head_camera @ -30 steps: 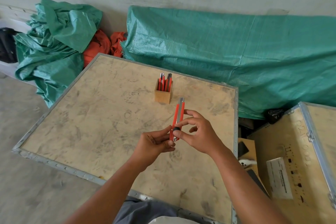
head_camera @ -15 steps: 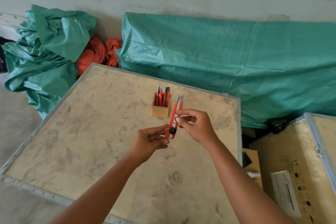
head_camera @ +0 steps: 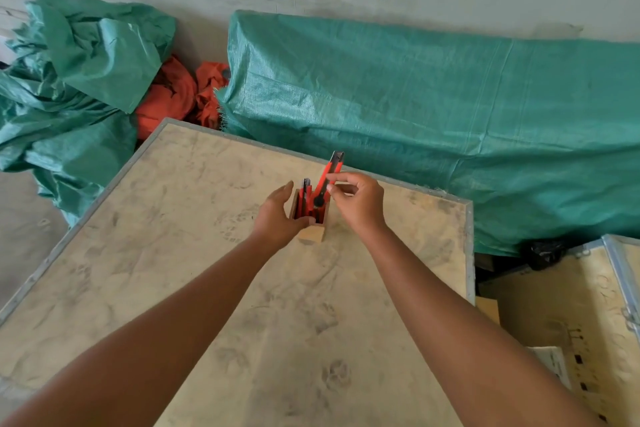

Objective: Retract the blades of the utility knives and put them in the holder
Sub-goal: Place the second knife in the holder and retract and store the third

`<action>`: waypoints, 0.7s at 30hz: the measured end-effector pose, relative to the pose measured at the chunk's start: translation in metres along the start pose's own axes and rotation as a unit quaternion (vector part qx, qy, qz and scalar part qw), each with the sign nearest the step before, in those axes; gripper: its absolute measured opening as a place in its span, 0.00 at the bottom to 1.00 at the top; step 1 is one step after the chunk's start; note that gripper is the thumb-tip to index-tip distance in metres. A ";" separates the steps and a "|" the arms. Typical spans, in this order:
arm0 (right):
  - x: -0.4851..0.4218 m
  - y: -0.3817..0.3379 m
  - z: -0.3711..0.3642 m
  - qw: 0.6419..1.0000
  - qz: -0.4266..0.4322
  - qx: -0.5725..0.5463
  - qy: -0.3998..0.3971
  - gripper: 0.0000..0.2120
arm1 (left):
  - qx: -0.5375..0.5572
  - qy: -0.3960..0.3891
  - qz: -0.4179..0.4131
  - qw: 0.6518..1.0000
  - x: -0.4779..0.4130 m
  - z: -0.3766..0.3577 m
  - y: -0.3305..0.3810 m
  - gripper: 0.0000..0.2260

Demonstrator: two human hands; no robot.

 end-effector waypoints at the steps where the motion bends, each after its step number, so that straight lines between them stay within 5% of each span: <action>1: -0.002 0.005 -0.005 1.000 0.006 0.012 -0.003 0.09 | -0.018 -0.021 0.012 1.000 -0.005 -0.004 -0.002 0.44; 12: 0.008 0.037 -0.020 0.992 0.048 0.110 -0.021 0.10 | 0.020 -0.030 0.020 0.999 -0.017 -0.015 -0.009 0.29; 21: 0.019 0.043 -0.020 0.993 -0.032 0.100 -0.050 0.15 | 0.036 -0.028 0.014 0.999 -0.002 -0.013 0.001 0.24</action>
Point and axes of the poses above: each hand's wrist, its own x-axis away from the middle knuckle, its own z-axis out of the back of the hand, y = z × x, the point moved 2 cm from there along -x, towards the middle knuckle, and after that the axes turned 13 degrees about -x, right-handed, at the moved point
